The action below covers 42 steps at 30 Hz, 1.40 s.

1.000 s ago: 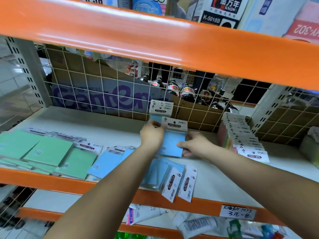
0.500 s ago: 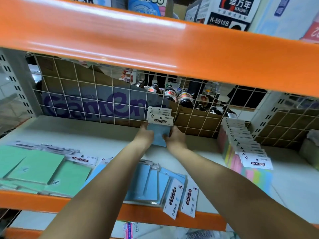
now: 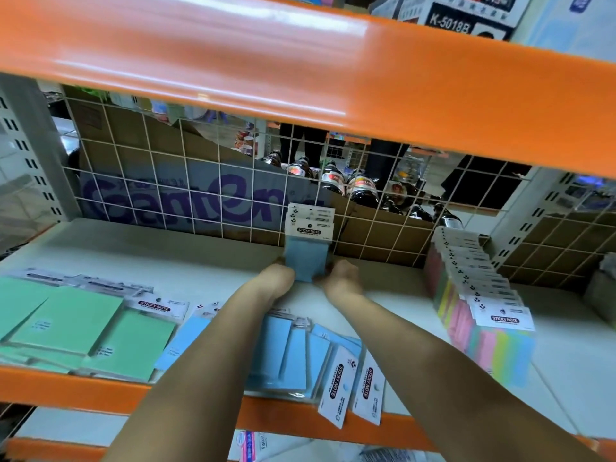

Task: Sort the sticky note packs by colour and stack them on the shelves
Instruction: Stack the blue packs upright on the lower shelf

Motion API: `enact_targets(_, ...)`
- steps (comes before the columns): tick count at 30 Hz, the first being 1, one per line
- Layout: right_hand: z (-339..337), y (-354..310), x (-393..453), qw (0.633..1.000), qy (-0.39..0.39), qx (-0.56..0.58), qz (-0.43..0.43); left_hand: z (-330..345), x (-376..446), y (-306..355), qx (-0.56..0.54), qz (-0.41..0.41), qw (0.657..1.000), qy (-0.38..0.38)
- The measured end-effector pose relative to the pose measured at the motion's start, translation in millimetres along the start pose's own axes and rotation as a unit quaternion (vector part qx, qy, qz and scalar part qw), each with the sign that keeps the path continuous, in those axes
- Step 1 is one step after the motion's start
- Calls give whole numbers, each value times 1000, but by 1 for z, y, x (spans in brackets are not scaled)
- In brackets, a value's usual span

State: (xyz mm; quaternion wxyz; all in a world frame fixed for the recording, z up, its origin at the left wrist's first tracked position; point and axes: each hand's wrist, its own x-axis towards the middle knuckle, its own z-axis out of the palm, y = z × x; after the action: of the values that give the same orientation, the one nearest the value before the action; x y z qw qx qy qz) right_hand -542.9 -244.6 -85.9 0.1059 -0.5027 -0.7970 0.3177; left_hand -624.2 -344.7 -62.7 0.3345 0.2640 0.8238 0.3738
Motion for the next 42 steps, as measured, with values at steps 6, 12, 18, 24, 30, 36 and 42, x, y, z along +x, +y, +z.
enact_targets(6,-3,1,4,999,-32,-5,-12,-5,-4,2,-1,15,1000,-15)
enact_targets(12,-4,-3,2,999,-44,-21,6,-2,-17,7,33,13,999,-9)
enact_targets(18,-17,-4,-4,997,-74,7,11,-7,-23,13,41,0,999,-10)
enact_targets(24,-37,5,-26,992,-103,-27,-65,-9,-39,18,102,-19,994,32)
enact_targets(30,-49,9,-58,983,-124,-59,-124,-29,-58,12,206,-1,975,85)
enact_targets(36,-53,0,-96,972,-184,1,-144,-49,-91,4,314,-46,943,101)
enact_targets(42,-41,-16,-123,961,-264,19,-81,-49,-106,-9,339,-93,935,38)
